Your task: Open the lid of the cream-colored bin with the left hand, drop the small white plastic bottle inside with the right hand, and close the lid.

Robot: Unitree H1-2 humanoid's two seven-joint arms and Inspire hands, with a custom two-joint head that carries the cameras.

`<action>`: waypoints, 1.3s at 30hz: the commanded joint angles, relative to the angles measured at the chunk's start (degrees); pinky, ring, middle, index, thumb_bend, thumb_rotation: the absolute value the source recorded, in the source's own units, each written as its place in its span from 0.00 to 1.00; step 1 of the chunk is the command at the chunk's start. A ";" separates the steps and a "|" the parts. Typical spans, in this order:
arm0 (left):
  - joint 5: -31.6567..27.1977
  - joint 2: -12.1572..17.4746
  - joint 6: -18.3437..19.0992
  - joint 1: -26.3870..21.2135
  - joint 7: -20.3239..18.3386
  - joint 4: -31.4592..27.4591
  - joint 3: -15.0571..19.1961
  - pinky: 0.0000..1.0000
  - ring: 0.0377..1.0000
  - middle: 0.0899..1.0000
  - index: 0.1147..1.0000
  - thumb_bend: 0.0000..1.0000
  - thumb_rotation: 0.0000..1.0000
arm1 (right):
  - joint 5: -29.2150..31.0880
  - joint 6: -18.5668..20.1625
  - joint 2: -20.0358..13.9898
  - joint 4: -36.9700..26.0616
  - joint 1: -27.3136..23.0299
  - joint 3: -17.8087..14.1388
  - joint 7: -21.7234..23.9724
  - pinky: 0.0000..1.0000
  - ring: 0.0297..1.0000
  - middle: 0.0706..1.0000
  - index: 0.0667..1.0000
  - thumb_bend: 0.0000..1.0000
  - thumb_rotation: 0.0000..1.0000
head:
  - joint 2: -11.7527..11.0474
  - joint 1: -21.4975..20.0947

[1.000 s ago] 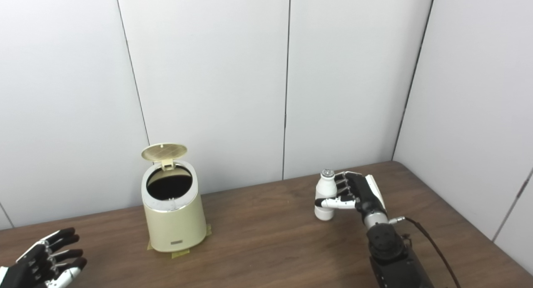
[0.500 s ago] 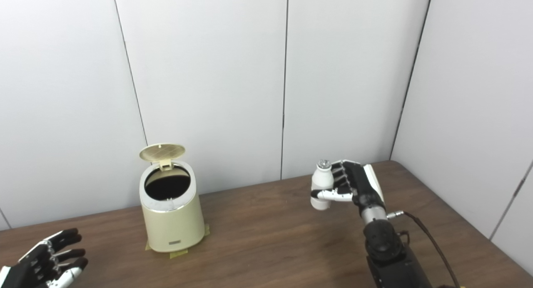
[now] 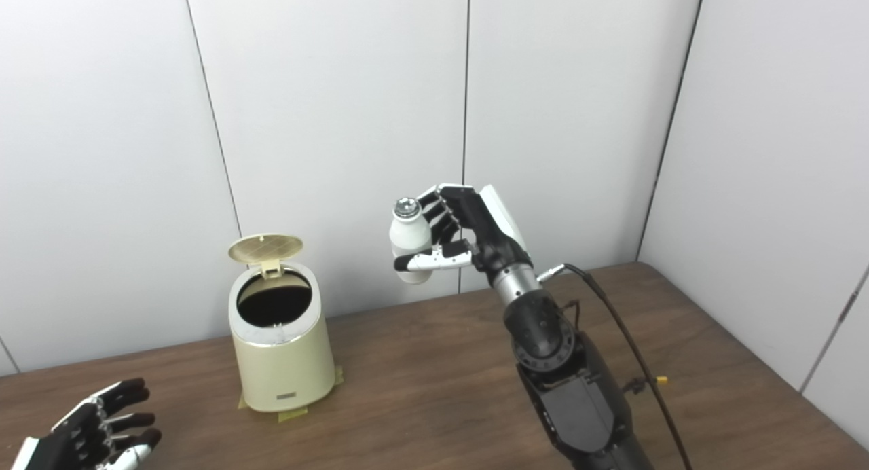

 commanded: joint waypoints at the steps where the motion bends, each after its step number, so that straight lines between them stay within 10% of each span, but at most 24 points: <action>1: 0.21 -0.02 -3.00 -2.52 0.84 0.00 -0.02 0.62 0.66 0.75 0.75 0.58 0.00 | 0.25 -2.04 0.10 -0.75 -3.65 0.37 0.65 0.31 0.35 0.40 0.49 0.52 0.00 | -0.11 1.03; 14: 2.12 -2.61 -7.58 -2.61 1.84 4.35 -1.40 0.61 0.65 0.72 0.72 0.67 0.00 | 1.37 -2.57 6.43 -0.23 -5.37 2.78 2.41 0.31 0.33 0.39 0.49 0.52 0.00 | -0.15 11.06; 39: 2.59 -4.57 -6.31 -2.71 2.86 3.25 -2.36 0.60 0.65 0.73 0.73 0.68 0.02 | 1.87 -2.53 14.82 5.41 -8.55 3.69 0.95 0.30 0.35 0.43 0.52 0.51 0.00 | 0.88 14.95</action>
